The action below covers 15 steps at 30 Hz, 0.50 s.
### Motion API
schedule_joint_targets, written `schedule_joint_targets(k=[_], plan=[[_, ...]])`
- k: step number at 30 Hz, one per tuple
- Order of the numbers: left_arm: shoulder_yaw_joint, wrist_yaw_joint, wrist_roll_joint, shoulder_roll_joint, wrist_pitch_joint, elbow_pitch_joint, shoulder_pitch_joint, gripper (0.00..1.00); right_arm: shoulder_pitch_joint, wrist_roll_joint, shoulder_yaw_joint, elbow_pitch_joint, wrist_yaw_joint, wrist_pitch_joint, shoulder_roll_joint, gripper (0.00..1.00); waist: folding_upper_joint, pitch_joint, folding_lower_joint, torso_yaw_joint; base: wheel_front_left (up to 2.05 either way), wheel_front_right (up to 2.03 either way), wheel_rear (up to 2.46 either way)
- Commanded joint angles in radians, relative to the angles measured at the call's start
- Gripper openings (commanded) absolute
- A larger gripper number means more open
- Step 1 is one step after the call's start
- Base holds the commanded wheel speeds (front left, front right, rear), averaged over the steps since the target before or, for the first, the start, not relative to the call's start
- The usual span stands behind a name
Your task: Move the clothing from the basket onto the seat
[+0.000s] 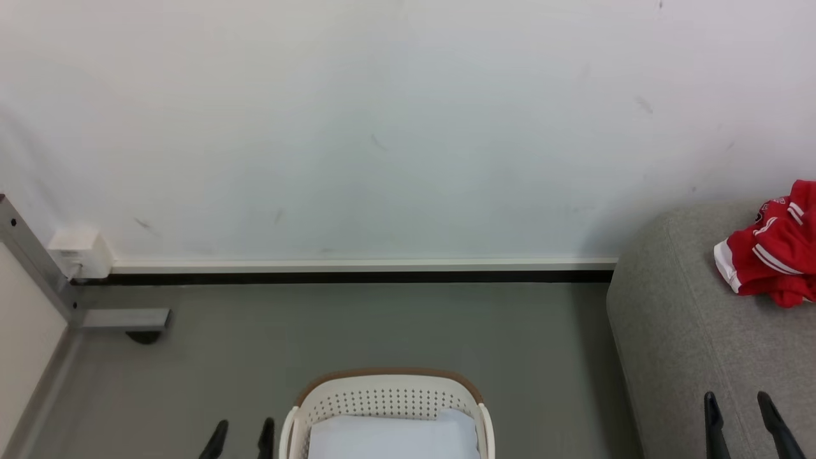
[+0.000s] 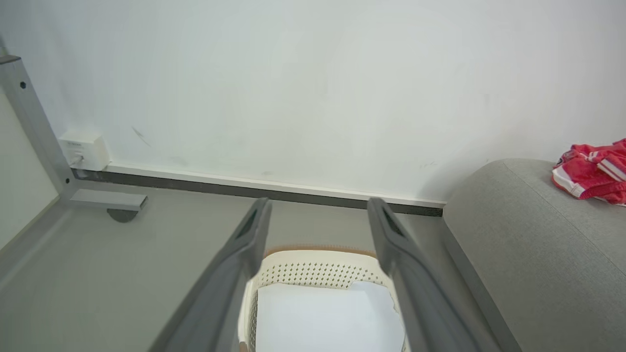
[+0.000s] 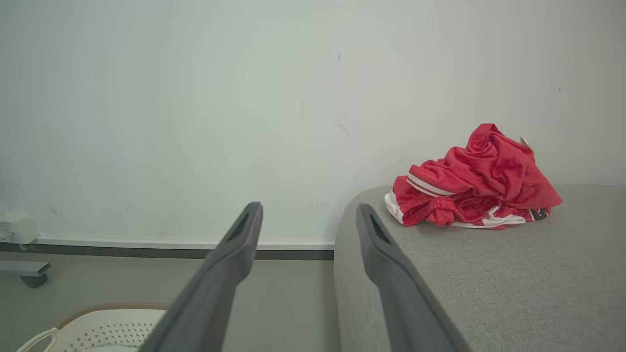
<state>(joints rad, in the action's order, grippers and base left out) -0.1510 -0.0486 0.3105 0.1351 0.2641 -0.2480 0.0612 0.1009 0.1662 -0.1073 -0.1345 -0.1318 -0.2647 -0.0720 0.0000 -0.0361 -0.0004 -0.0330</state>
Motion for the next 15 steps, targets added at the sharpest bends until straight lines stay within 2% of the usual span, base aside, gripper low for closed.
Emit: schedule_joint_targets(k=[1, 15], plan=[[0.032, -0.013, -0.025, -0.012, 0.000, -0.003, 0.029, 1.00, 0.030, -0.015, -0.002, -0.002, 0.002, 0.001, 0.009, 1.00, 0.0000, -0.025, 0.0004, 0.000, 0.00, 0.00, 0.00], [0.119, -0.061, -0.079, -0.060, 0.000, -0.013, 0.041, 1.00, 0.040, -0.023, -0.003, -0.014, 0.002, 0.001, 0.021, 1.00, 0.0000, -0.048, 0.0004, -0.017, 0.00, 0.00, 0.00]])
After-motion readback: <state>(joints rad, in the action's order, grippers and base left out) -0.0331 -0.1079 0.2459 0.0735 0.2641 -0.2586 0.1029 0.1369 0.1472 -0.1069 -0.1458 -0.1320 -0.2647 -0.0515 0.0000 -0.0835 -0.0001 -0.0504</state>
